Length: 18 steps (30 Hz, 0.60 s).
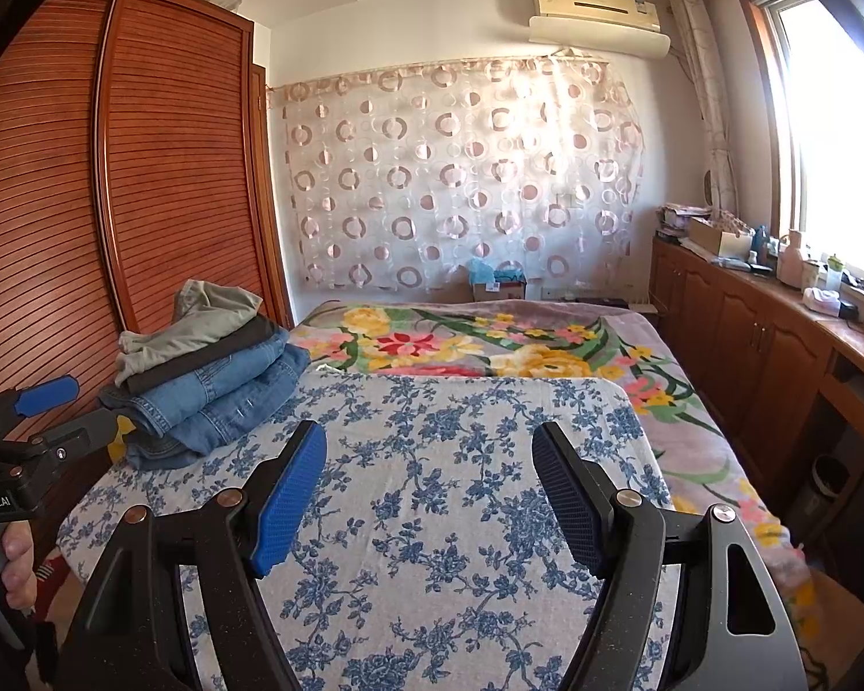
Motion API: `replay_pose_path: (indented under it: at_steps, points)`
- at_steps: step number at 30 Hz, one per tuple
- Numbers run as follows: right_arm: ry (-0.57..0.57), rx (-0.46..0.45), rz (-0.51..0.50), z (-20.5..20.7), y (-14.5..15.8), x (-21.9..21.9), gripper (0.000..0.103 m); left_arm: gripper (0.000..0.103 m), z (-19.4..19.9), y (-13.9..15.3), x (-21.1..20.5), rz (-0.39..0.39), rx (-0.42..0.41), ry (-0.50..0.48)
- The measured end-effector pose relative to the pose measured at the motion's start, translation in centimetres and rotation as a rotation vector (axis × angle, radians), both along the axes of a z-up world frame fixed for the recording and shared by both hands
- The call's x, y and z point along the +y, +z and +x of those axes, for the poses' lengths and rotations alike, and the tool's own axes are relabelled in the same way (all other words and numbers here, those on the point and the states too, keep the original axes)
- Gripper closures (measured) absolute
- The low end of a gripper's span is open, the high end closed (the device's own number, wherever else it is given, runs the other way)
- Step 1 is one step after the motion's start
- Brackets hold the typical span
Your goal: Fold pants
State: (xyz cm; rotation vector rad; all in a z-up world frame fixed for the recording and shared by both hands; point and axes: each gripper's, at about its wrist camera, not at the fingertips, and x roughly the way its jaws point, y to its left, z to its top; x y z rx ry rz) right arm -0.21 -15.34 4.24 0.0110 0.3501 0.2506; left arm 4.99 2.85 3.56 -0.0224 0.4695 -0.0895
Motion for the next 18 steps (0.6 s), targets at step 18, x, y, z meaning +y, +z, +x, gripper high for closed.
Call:
replay_pose_path:
  at_steps: [18]
  points:
    - [0.005,-0.004,-0.001,-0.01,-0.22,0.18,0.027,0.002,-0.04,0.03,-0.06,0.000,-0.002,0.000]
